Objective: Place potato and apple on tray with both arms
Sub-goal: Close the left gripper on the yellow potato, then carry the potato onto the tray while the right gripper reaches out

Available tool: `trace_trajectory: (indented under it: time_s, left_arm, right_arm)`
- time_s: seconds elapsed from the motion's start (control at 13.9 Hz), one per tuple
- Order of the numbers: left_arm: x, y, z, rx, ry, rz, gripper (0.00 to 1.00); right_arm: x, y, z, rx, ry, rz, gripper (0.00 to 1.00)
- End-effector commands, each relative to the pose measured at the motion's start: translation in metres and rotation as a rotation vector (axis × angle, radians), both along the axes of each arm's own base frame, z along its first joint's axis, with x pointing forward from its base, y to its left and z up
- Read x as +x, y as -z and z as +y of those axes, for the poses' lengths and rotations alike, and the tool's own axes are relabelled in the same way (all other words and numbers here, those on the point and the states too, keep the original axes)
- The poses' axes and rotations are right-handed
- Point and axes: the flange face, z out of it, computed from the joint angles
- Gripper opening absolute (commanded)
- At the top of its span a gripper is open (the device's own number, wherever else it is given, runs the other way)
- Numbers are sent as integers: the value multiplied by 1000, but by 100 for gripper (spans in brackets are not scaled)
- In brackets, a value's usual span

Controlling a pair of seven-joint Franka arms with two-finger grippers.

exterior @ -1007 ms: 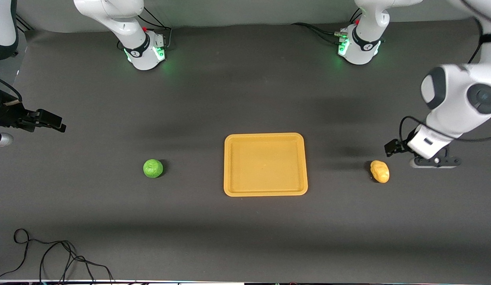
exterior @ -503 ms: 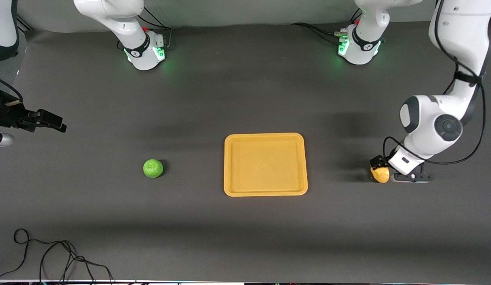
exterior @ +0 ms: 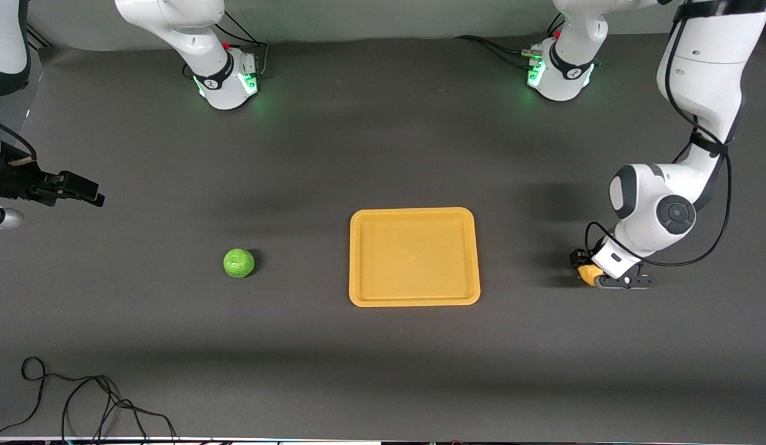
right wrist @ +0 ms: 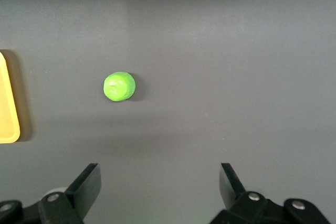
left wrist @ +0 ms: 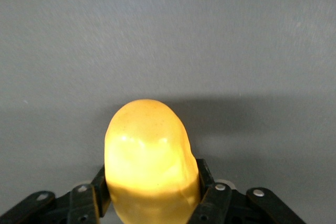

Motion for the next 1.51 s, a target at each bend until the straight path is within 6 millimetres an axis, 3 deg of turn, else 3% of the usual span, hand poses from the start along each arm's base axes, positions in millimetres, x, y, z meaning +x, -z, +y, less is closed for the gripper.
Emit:
trace_trajectory:
  time_s: [0.0,0.14,0.29,0.58,0.79,0.86,1.01,1.15,1.22,1.29,1.37,1.44]
  left_arm:
    - [11,-37,-6,-33,-19,-25,11]
    - [21,-77,-20,-40,-10,33,10]
    - [21,-103,-63,-67,-46,27,10]
    - [17,-126,-201,-145,-132,-44,10]
    - [-5,-98,-280,-167,-70,-47,10]
    - [-11,-87,-295,-166,-46,-37,4]
    - [-16,-49,-329,-165,-22,8,3]
    - [-23,-28,-339,-148,-25,32,5]
    - [-23,-29,-340,-146,-25,32,10]
    - [-23,-32,-340,-142,-26,36,24]
    - [-24,-31,-341,-136,-24,36,46]
    - [-26,-29,-344,-120,-14,31,49]
  right_arm:
    - [-1,-2,-1,-13,-16,-2,100]
    - [-1,-2,-1,-13,-16,-2,100]
    - [-1,-2,-1,-13,-16,-2,100]
    - [1,1,-1,-13,-16,3,100]
    - [8,5,5,-3,-21,-4,100]
    - [10,6,12,-3,-27,-10,100]
    - [15,2,62,-6,-104,-38,100]
    - [24,8,88,-2,-139,-55,100]
    - [28,13,104,0,-142,-62,100]
    - [31,20,115,1,-149,-68,100]
    - [32,27,123,4,-147,-72,100]
    - [30,39,132,4,-151,-63,100]
